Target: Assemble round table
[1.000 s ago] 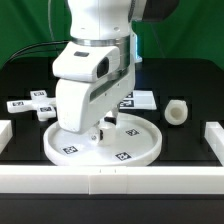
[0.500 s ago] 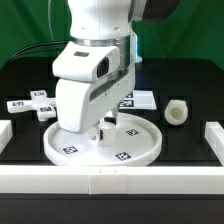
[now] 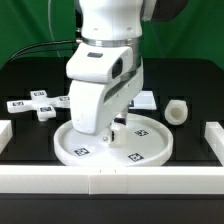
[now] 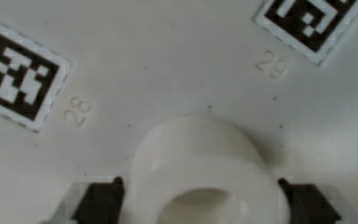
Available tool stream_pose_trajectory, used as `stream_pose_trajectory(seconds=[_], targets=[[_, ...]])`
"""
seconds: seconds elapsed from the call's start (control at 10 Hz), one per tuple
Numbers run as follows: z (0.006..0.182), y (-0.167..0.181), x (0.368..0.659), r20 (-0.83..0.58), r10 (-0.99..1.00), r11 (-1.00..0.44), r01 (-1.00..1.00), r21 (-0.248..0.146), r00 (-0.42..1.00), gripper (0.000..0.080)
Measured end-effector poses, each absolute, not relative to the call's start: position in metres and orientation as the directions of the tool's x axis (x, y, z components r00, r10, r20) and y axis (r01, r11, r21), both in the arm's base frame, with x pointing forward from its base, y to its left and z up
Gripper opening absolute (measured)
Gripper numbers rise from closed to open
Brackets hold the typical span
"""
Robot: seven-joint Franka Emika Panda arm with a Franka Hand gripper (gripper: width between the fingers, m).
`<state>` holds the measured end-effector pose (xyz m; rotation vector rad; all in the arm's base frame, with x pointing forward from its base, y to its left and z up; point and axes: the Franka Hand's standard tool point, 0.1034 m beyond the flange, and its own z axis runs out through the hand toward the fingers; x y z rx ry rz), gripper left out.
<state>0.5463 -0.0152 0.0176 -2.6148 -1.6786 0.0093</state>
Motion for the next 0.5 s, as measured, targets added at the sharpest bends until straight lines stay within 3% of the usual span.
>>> stream_pose_trajectory(seconds=[0.5], targets=[[0.018,0.018,0.562,0.031,0.924,-0.380,0.924,-0.026,0.381,0.0407]])
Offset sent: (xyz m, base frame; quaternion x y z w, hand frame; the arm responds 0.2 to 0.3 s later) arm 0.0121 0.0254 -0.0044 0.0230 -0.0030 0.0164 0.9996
